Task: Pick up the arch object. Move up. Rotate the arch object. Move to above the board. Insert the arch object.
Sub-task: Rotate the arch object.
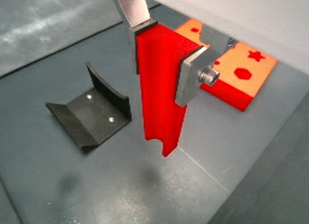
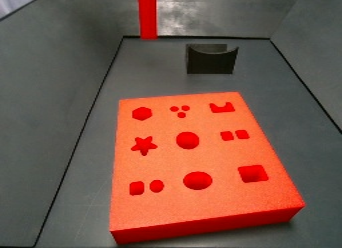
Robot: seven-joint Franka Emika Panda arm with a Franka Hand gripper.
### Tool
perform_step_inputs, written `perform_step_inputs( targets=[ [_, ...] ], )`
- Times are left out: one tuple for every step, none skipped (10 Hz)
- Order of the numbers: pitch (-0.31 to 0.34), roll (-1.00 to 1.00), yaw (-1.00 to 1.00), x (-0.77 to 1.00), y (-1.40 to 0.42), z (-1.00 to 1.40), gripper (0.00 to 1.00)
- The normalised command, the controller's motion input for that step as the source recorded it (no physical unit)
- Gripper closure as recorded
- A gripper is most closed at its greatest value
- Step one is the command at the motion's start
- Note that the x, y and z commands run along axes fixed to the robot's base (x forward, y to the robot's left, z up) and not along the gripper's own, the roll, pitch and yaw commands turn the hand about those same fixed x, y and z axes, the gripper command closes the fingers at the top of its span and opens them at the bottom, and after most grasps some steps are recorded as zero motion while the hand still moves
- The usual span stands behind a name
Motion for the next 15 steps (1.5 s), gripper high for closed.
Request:
perform_step_inputs(
  targets=[
    [-0.030, -0.18, -0.08, 0.03, 0.01, -1.00, 1.00],
    [-0.039, -0.17, -0.06, 0.03, 0.01, -1.00, 1.00],
    [-0.045, -0.17, -0.05, 0.03, 0.01, -1.00, 1.00],
    [-0.046, -0.17, -0.05, 0.03, 0.01, -1.00, 1.00],
    [-0.051, -0.18, -0.05, 0.03, 0.01, -0.89, 1.00],
    [-0.049, -0.19, -0.05, 0.03, 0.01, -0.68, 1.00],
    [-0.050, -0.20, -0.05, 0.03, 0.01, -0.53, 1.00],
    [-0.056, -0.20, -0.05, 0.02, 0.01, -0.39, 1.00],
    [-0.062, -0.21, -0.05, 0.02, 0.01, -0.20, 1.00],
    [-0.062, -0.21, -0.05, 0.02, 0.01, -0.20, 1.00],
    [-0.051, -0.21, -0.05, 0.00, 0.01, -0.19, 1.00],
    [-0.052, -0.21, -0.05, 0.00, 0.01, -0.19, 1.00],
    [-0.053, -0.21, -0.05, 0.00, 0.01, -0.19, 1.00],
    [-0.053, -0.21, -0.05, 0.00, 0.01, -0.19, 1.00],
    [-0.053, -0.21, -0.05, 0.00, 0.01, -0.19, 1.00]
  ],
)
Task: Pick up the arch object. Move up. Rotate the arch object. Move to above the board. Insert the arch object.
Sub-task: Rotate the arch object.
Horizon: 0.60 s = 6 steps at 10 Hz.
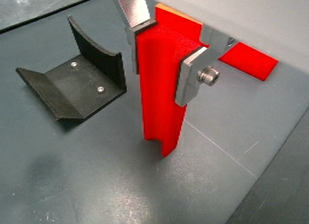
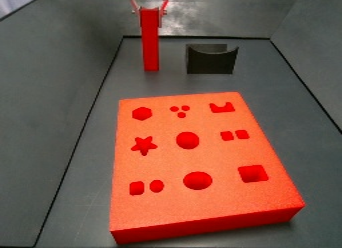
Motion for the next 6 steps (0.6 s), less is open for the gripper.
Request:
perform_step_inputs(
  targets=[
    [-0.053, -0.21, -0.05, 0.00, 0.01, -0.19, 1.00],
    [-0.053, -0.21, -0.05, 0.00, 0.01, -0.19, 1.00],
    [-0.053, -0.01, -0.05, 0.00, 0.00, 0.00, 0.00],
    [-0.046, -0.01, -0.04, 0.00, 0.00, 1.00, 0.00],
    [-0.040, -0.01, -0.04, -0.01, 0.00, 1.00, 0.00],
    [0.009, -0.01, -0.04, -0.04, 0.01, 0.99, 0.00]
  ],
)
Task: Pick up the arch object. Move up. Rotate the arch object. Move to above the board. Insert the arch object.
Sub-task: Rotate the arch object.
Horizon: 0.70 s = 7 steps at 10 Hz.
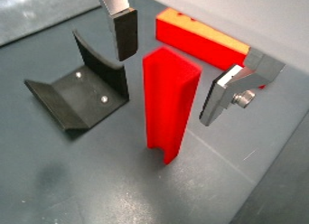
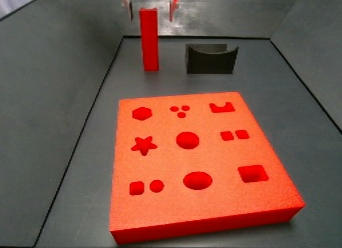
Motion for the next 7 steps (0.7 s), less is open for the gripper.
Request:
perform_step_inputs(
  targets=[
    [0.040, 0.00, -0.03, -0.02, 0.01, 0.78, 0.00],
    [0.056, 0.01, -0.03, -0.01, 0.01, 0.60, 0.00],
    [0.072, 0.02, -0.03, 0.00, 0.02, 0.42, 0.00],
    [0.088, 0.02, -0.03, 0.01, 0.02, 0.24, 0.00],
    [0.008, 0.00, 1.00, 0.00, 0.08, 0.00, 0.00],
    [0.007, 0.00, 1.00, 0.01, 0.07, -0.02, 0.00],
    [0.007, 0.00, 1.00, 0.02, 0.04, -0.01, 0.00]
  ],
)
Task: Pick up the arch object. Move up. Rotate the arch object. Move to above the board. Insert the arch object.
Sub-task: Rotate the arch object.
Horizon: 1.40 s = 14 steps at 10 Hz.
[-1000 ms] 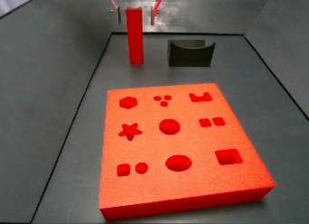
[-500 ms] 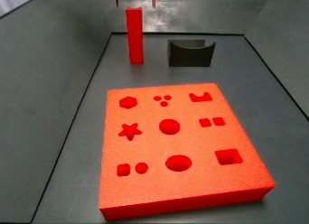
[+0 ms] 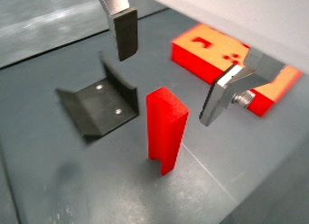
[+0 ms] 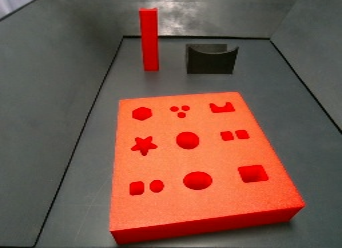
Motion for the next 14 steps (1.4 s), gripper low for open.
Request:
perform_step_inputs(
  targets=[
    [0.007, 0.00, 1.00, 0.02, 0.03, -0.01, 0.00],
    [0.007, 0.00, 1.00, 0.02, 0.02, -0.01, 0.00],
    [0.008, 0.00, 1.00, 0.02, 0.01, -0.01, 0.00],
    [0.008, 0.00, 1.00, 0.02, 0.01, -0.01, 0.00],
    [0.008, 0.00, 1.00, 0.02, 0.01, -0.01, 0.00],
    [0.008, 0.00, 1.00, 0.02, 0.01, -0.01, 0.00],
    [0.008, 0.00, 1.00, 0.02, 0.01, -0.01, 0.00],
    [0.009, 0.00, 1.00, 0.02, 0.01, -0.01, 0.00],
    [0.009, 0.00, 1.00, 0.02, 0.00, -0.01, 0.00],
    [0.009, 0.00, 1.00, 0.02, 0.00, -0.01, 0.00],
    [0.009, 0.00, 1.00, 0.02, 0.00, -0.01, 0.00],
    [0.010, 0.00, 1.00, 0.02, 0.00, -0.01, 0.00],
    [0.010, 0.00, 1.00, 0.02, 0.00, -0.01, 0.00],
    [0.010, 0.00, 1.00, 0.02, 0.00, -0.01, 0.00]
  ],
)
